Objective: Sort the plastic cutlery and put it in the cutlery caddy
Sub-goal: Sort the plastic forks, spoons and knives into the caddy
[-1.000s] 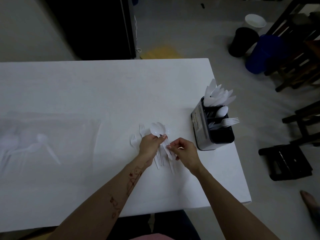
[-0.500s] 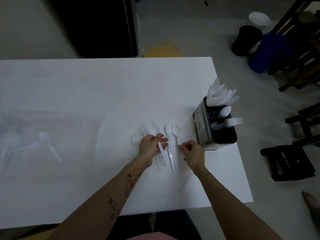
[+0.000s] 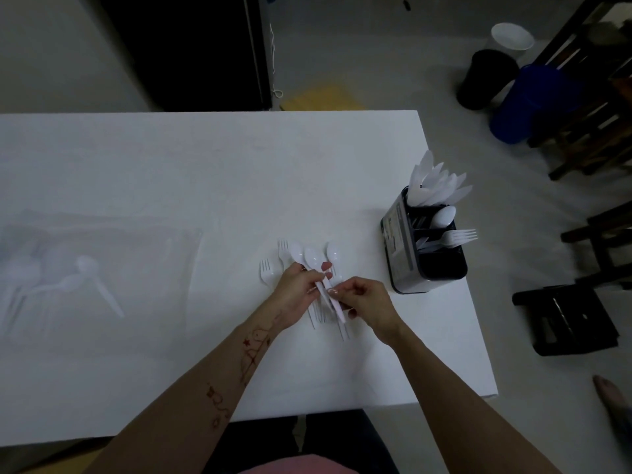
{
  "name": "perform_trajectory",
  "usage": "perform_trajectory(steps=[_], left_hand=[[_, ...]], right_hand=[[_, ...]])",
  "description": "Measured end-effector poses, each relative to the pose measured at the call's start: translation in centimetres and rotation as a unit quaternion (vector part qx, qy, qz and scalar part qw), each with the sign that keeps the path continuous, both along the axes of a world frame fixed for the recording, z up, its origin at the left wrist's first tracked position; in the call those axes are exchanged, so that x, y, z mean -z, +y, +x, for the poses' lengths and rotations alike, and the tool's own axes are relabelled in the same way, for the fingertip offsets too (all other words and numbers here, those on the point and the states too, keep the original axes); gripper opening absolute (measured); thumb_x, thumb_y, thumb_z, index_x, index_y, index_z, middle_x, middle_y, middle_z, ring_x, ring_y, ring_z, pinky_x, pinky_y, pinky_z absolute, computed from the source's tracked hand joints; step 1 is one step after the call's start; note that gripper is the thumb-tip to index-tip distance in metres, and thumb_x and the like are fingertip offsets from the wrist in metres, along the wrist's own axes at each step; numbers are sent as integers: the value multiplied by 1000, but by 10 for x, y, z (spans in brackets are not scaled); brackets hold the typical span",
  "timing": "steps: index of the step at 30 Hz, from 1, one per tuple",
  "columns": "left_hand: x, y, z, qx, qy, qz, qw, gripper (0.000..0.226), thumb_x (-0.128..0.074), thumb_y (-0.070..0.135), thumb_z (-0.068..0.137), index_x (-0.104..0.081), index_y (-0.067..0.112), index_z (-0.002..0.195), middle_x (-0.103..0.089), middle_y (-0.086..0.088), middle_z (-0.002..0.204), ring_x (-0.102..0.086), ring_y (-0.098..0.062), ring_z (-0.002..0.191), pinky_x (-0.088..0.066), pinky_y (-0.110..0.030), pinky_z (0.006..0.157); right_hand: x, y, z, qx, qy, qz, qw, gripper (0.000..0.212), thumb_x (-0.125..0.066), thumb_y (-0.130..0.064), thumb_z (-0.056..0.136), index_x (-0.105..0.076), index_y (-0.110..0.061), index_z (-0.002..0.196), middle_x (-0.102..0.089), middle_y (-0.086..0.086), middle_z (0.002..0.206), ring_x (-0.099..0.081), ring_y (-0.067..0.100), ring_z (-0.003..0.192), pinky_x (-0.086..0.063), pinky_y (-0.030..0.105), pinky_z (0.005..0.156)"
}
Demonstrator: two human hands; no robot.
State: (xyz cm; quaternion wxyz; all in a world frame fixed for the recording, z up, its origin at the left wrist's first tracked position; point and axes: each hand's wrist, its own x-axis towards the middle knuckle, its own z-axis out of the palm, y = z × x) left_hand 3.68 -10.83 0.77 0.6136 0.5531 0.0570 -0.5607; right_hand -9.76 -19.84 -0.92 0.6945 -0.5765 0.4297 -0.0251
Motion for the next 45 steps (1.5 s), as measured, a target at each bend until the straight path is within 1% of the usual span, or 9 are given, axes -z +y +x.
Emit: perform_trajectory(steps=[4,8,14,19,23,29,32,35,45], left_hand=[[2,4,0,15,-34,39,999,23,-42,-3,97,-52,6,116,-61,-6,110,-62,-18,97,-52,-33,84],[8,8,4,-6,-36,65,997,25,-40,10,101,-51,7,123,-60,-4,106,-60,-17,93,-52,-39,88],[10,15,2,-7,-20,47,999,17,-51,10,97,-56,11,114,-62,-5,103,-61,-19,94,-54,-37,86],[14,14,1,-21,-22,57,998,13,-48,10,99,-57,7,108,-64,-6,96,-62,-16,86,-52,-28,82],[16,11,1,-26,-45,66,997,15,-48,13,99,-54,6,111,-66,-10,109,-65,-18,89,-51,-25,75],[13,6,3,-21,-43,40,998,30,-57,10,94,-54,-5,119,-65,-16,110,-65,-20,91,-56,-31,75],[12,6,5,-60,-50,53,996,8,-49,6,97,-54,4,104,-65,-11,102,-65,-20,88,-53,-38,82],[12,11,9,-88,-66,73,991,7,-46,11,100,-54,9,98,-64,-5,92,-62,-18,83,-51,-37,81],[19,28,8,-90,-77,72,990,6,-48,16,99,-54,13,98,-65,-4,95,-63,-16,81,-52,-30,71]], right_hand=[[5,1,3,48,19,-44,998,24,-73,-28,86,-69,-5,88,-73,12,82,-72,24,73,-55,26,58],[28,-2,1,96,146,-173,969,9,-69,-16,88,-63,-10,91,-70,8,84,-70,21,71,-61,36,66],[40,0,7,29,189,-192,963,8,-70,-22,88,-67,-15,90,-70,1,77,-69,21,75,-60,44,78],[39,-4,8,18,222,-189,956,16,-60,-25,94,-65,-11,99,-70,6,95,-66,23,87,-58,43,83],[25,1,5,50,140,-248,957,9,-52,-21,99,-57,-14,99,-62,-4,88,-63,17,84,-53,30,75],[12,13,6,-70,29,-186,980,13,-63,-15,90,-70,-24,83,-71,-12,77,-65,3,70,-48,20,59],[15,14,7,-10,44,-199,979,14,-65,-28,91,-71,-19,83,-72,-6,75,-69,9,69,-52,22,59],[31,5,3,86,129,-250,956,14,-65,-28,92,-67,-15,88,-69,-3,79,-68,17,73,-59,39,73],[45,3,13,54,183,-195,962,14,-76,-26,83,-67,-17,89,-70,0,83,-68,20,78,-59,40,80]])
